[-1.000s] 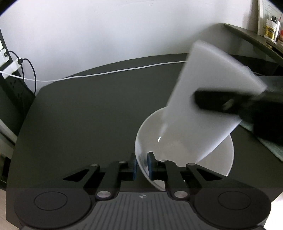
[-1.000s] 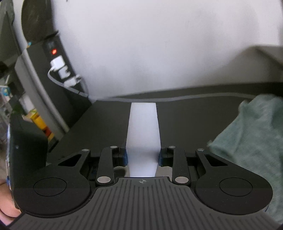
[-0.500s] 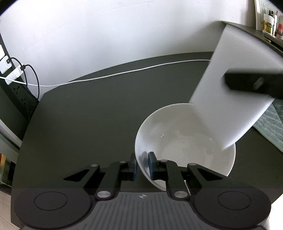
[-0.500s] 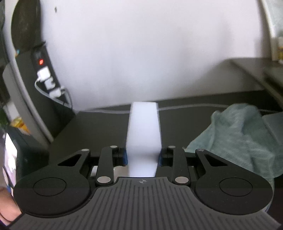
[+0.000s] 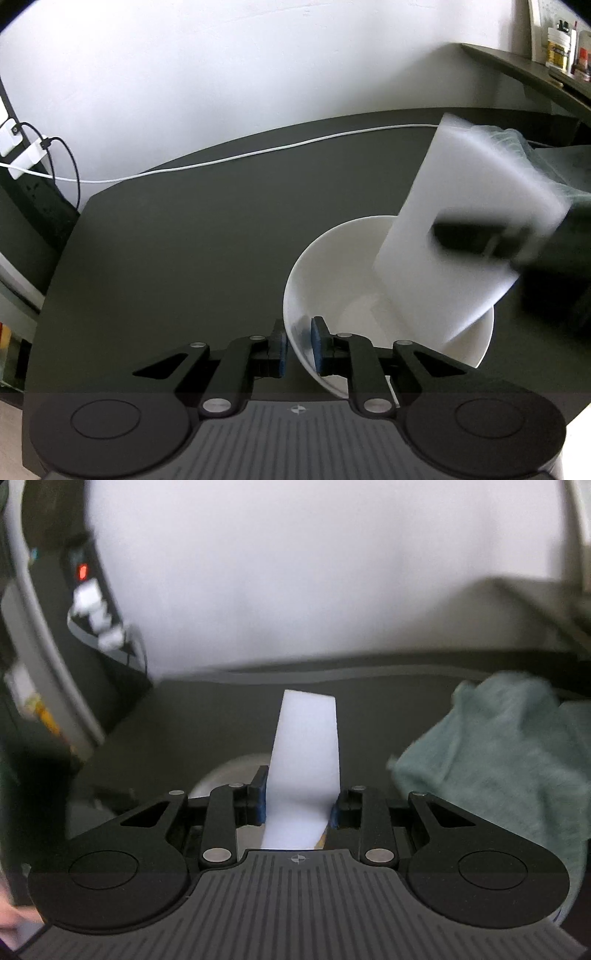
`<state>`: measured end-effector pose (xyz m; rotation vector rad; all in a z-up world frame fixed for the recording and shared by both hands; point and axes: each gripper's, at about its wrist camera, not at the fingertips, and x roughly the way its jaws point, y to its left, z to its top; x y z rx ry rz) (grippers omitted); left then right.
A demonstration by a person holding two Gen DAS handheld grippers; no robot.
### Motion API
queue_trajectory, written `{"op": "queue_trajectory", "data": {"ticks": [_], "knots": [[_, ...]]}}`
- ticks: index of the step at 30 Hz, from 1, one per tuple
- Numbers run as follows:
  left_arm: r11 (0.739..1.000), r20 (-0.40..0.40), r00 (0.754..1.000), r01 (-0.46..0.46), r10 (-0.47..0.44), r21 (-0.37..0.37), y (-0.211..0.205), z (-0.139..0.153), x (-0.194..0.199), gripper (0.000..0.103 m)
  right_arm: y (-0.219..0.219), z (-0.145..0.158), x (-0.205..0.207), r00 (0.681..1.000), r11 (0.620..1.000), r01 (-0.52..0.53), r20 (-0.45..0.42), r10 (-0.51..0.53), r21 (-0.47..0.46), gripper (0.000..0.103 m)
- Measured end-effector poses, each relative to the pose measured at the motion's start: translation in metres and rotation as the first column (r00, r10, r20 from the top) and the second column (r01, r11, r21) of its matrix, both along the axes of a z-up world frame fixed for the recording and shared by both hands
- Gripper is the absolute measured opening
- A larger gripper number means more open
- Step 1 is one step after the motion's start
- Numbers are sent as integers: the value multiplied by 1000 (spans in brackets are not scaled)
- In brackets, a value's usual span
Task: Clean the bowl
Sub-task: 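Keep scrubbing the bowl interior with the sponge while the left gripper holds the rim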
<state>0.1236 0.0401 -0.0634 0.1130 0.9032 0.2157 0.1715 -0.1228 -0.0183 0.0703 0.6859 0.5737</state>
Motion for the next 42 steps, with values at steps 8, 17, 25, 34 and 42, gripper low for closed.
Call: {"op": "queue_trajectory", "data": {"ticks": [8,17,25,34,42], "knots": [[989,23,995,96,-100,113,-4,3,10,29,-1,12,3,999,995,-32,-10,33,93,31],[969,8,981,192,-196,156,-7,-3,33,27,3,-12,5,996,996,-39,-80,45,74,31],[999,0,1000,22,-22,23,9,3,14,15,17,-12,18,996,996,-73,-53,75,42,31],[1000,13,1000,-2,2,13,5,3,2,14,43,-33,16,985,992,-127,-119,127,7,31],[1000,17,1000,-9,9,12,-2,4,0,14,4,10,-4,999,1000,10,39,-10,-7,31]]}}
